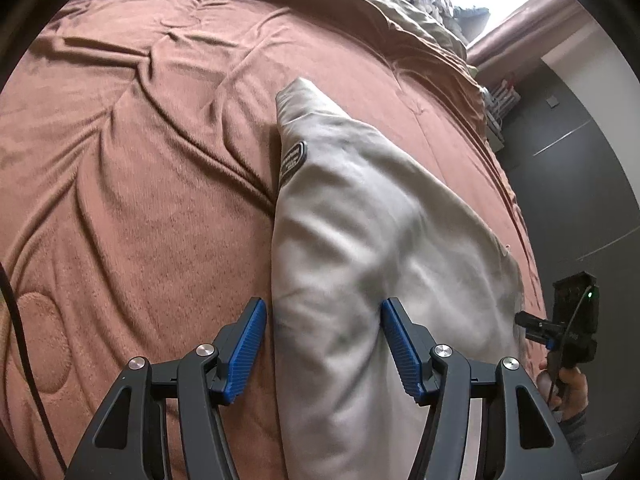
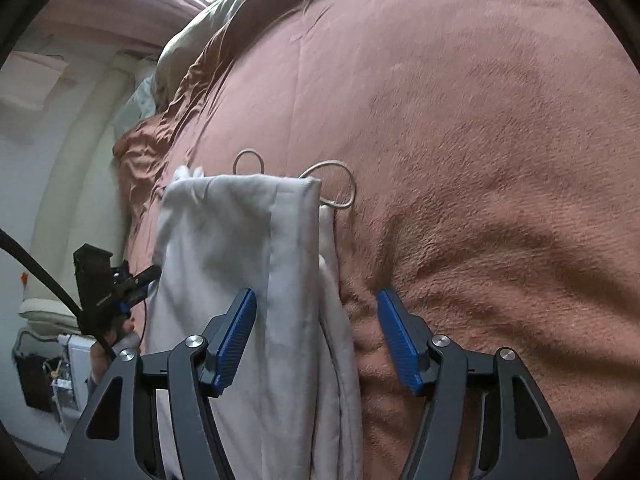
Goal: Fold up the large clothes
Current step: 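Grasp the folded shirt end with the left tool while the right tool grasps the corded end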
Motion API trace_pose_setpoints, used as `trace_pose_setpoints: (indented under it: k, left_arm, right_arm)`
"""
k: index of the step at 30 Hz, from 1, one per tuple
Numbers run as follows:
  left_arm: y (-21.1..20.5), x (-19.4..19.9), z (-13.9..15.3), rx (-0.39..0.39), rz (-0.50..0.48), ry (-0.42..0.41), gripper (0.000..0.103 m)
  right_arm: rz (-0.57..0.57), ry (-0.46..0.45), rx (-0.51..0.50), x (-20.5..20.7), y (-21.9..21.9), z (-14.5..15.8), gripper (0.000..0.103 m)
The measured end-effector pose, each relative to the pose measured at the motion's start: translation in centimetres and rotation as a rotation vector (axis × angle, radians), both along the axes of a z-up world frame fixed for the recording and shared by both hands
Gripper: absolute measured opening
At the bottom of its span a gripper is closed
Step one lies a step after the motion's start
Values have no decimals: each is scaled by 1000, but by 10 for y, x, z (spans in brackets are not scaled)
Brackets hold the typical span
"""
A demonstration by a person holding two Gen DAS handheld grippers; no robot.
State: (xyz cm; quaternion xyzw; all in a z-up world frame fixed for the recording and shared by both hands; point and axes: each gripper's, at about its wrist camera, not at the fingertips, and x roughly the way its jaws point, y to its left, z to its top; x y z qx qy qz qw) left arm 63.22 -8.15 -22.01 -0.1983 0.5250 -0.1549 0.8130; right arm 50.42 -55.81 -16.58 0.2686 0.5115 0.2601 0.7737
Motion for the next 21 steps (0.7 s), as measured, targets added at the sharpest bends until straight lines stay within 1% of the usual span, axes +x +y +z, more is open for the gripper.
trace_pose_setpoints:
  k: [4,7,9,10,11,12,13,14,16,18,21]
  left_arm:
    - [-1,4,1,11,-3,-7,56]
    - [-5,8,1,36,-6,-13,51]
    - [-8,7,3,70,-6,-22,48]
    - [-10,7,4,83,-3,-25,47]
    - [-12,7,6,96,3,-28,43]
    - [-13,6,7,105,7,-32,39]
    - [-15,6,9,116,11,-37,37]
    - [-17,4,11,125,11,-44,33]
    - [-21,2,15,138,3,-53,26]
    - [-23,0,22,137,4,-62,20]
    - [-21,-7,37,129,7,-95,18]
  right_arm:
    - [63,27,77,23,6,-9,62]
    - [77,30,104,38,10,-15,63]
    - [71,32,123,45,13,-18,63]
    - [67,30,125,48,14,-19,62]
    - [66,22,111,47,14,-20,61]
    - [73,8,78,46,18,-18,59]
    - [79,-5,46,43,22,-16,50]
    - [79,-8,35,39,29,-14,39]
    - [81,-9,55,34,32,-10,24]
    - [77,-38,45,29,36,-2,20]
    - [70,-92,15,16,44,15,16]
